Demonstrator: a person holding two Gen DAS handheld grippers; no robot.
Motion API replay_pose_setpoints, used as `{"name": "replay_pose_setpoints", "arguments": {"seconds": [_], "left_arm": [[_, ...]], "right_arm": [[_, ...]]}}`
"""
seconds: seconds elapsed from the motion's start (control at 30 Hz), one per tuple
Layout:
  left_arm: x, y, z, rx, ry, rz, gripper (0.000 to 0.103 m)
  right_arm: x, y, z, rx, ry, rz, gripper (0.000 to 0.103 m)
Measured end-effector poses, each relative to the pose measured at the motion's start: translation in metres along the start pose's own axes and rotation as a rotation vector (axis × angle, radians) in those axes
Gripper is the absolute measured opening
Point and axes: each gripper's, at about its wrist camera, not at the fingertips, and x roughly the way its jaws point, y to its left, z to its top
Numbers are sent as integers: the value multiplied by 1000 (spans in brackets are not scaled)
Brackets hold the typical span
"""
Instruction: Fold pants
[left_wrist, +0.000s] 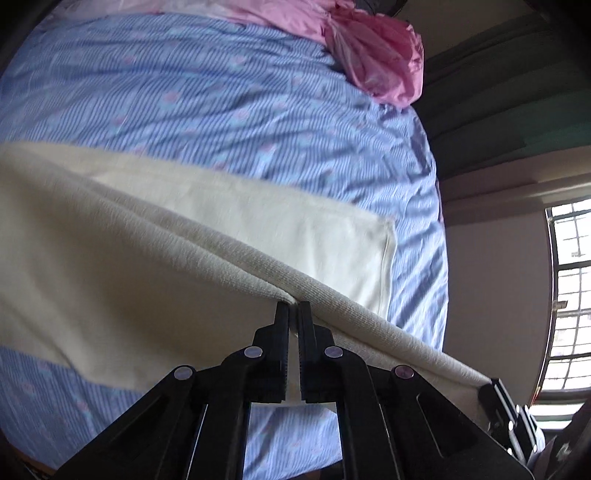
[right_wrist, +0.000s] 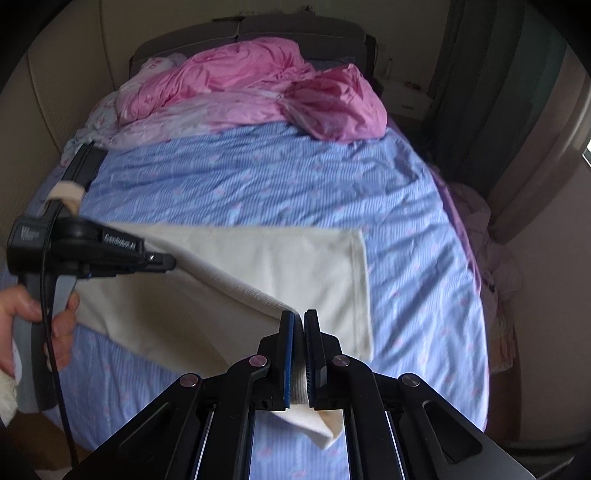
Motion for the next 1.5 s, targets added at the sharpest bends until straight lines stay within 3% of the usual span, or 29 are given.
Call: {"name": "replay_pose_setpoints", "arguments": {"seconds": [0.13,0.27,0.33,0.43,0.53,0.6,0.67,0.73,0.77,0.8,0.93,1.07,1.17,1.5], "left_arm": [[5,-9,27,-10,-39,6,6],[19,-15,56,3,-75,56,1],[27,-15,71,14,-99,94,1],[43,-10,88,9,-98,120,2],[58,-8,93,49,-72,146,2],[67,-10,93,111,-42,154,8],[76,-16,92,212,-10,156,36],[82,-24,90,329,21,147,56],[86,-29,88,401,41,144,61],[90,-34,87,471,64,147,63],[109,-53,80,687,155,150,75],[136,-64,70,850,245,198,75],[154,-65,68,888,262,233,75],[171,-53,86,788,271,194,71]], "right_arm": [[23,-20,38,-11,3,12,6],[68,-39,74,-31,36,17,6],[96,-50,91,-33,56,4,0],[130,-68,107,-5,66,-16,1],[171,-90,118,57,128,41,1],[192,-102,115,107,162,52,2],[202,-108,107,132,180,87,8],[208,-112,95,157,195,133,29],[211,-112,87,164,195,154,43],[212,-112,81,165,188,169,46],[217,-105,55,140,174,205,46],[226,-99,38,130,168,235,46],[233,-98,33,126,153,225,46],[260,-117,44,235,110,236,46]]}}
